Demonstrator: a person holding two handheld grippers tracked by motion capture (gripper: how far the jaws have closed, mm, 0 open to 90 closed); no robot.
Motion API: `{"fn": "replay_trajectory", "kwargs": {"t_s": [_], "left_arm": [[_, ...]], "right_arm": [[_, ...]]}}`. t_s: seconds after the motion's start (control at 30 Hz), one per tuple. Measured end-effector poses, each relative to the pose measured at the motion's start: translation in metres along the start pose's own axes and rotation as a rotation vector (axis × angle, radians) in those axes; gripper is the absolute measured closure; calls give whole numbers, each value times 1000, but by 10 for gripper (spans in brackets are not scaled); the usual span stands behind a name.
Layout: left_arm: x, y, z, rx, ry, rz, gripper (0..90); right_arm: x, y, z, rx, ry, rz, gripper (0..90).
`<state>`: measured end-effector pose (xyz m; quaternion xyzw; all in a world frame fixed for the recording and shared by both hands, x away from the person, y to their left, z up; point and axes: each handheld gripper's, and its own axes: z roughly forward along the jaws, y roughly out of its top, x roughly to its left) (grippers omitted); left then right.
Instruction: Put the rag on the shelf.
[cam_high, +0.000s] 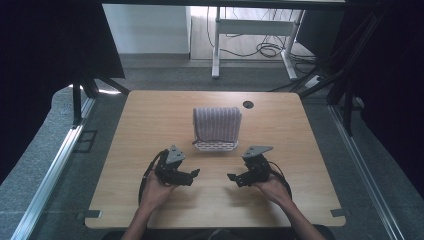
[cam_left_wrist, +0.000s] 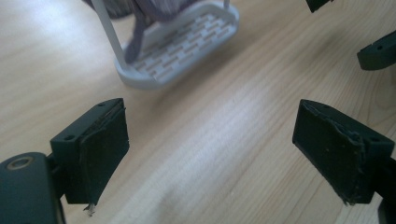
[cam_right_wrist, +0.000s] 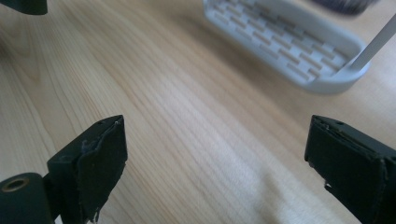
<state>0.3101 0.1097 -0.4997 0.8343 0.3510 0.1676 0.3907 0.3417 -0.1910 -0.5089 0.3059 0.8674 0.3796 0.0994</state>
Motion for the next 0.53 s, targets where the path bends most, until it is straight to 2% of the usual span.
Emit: {"fn": "replay_trajectory", "kwargs": {"t_s": [0.13,0.23,0.33,0.43,0.53], "left_arm": [[-4,-11,10,33,-13,-14,104],[-5,-19,17,62,-4,-21,104],[-5,-25,22,82,4,-28,104],[-7,-30,28,116,31,-14,104],[-7,-32,29,117,32,-24,104]], "right_arm": [[0,-9,8,14,0,6,60],[-1,-15,14,23,1,3,60],[0,-19,20,39,-2,-8,59],[1,-23,24,45,-16,-31,28],[3,-23,26,49,-27,-54,9]]}}
